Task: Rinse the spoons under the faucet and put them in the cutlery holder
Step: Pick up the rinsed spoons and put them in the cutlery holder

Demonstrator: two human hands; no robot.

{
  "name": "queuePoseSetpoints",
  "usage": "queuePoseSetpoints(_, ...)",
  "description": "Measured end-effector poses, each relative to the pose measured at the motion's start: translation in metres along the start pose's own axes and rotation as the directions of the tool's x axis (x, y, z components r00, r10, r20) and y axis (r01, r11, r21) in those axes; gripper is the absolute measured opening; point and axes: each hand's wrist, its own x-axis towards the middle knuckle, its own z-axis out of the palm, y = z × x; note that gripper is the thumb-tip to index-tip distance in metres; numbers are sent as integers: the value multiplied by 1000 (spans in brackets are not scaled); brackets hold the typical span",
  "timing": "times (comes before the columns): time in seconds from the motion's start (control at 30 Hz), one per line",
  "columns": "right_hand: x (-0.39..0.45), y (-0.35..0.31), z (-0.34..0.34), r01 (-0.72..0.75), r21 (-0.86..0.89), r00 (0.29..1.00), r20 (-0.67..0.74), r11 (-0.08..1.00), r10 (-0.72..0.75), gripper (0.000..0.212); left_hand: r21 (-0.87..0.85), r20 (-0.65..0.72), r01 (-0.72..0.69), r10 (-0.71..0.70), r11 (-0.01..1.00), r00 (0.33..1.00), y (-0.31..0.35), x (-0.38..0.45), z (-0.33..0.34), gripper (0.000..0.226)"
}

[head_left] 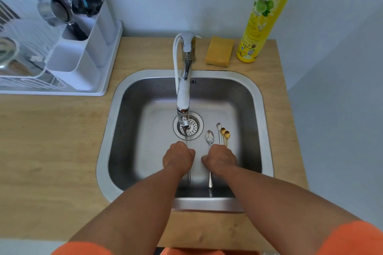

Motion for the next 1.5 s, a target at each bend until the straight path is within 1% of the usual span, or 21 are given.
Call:
queuePoseSetpoints(0.13,-7,-11,3,42,13,999,-13,999,-42,17,3,-131,22,-21,1000,991,-21,3,-36,21)
queuePoseSetpoints(0.2,-10,-18,5,68,18,998,-6,998,-68,16,-22,-236,-11,6,1000,972,-28,5,-61,21)
queuePoseSetpoints(0.27,-12,-26,9,94,26,995,8,995,-95,15,-84,-349,-59,27,995,937,-34,4,-91,22)
queuePoseSetpoints(0.4,-17,-42,15,121,20,993,-3,992,-121,12,-203,-519,-183,52,962,853,-46,3,-158,19)
queuePoseSetpoints(0.5,-20,-56,20,118,36,993,-15,992,-118,18,-243,-616,-260,59,934,786,-51,-1,-207,22)
queuePoseSetpoints(0.6,-23,-69,23,140,70,990,-28,988,-138,21,-186,-702,-332,111,925,703,-50,-5,-253,20)
queuePoseSetpoints(0.67,-24,-75,24,155,79,988,-35,985,-152,20,-128,-764,-357,138,925,630,-48,-7,-287,17)
queuePoseSetpoints(0.77,-27,-81,26,178,74,984,-40,981,-175,16,-57,-831,-353,151,934,534,-48,-6,-335,16)
queuePoseSetpoints(0.87,-29,-81,26,170,80,984,-59,982,-166,15,-36,-872,-313,123,949,475,-51,-2,-370,19)
queuePoseSetpoints(0.9,-30,-81,26,166,93,985,-64,982,-160,14,-38,-874,-299,113,954,473,-53,-1,-377,20)
queuePoseSetpoints(0.97,-32,-79,26,163,114,985,-68,980,-156,13,-56,-864,-262,85,963,496,-58,2,-383,22)
queuePoseSetpoints(1.17,-34,-74,27,237,130,966,-133,963,-220,17,-72,-790,-100,5,992,614,-83,10,-357,25)
queuePoseSetpoints(1.27,-36,-75,26,298,156,943,-199,942,-266,19,-89,-736,-59,-26,994,676,-93,15,-340,26)
queuePoseSetpoints(1.37,-40,-83,25,342,241,929,-235,908,-287,13,-140,-674,-38,-67,989,735,-97,16,-328,27)
queuePoseSetpoints(1.43,-42,-90,23,358,289,924,-249,888,-292,11,-208,-658,-45,-105,977,746,-97,15,-320,34)
queuePoseSetpoints(1.5,-44,-97,21,375,323,917,-267,869,-296,11,-300,-660,-74,-151,951,736,-96,12,-311,38)
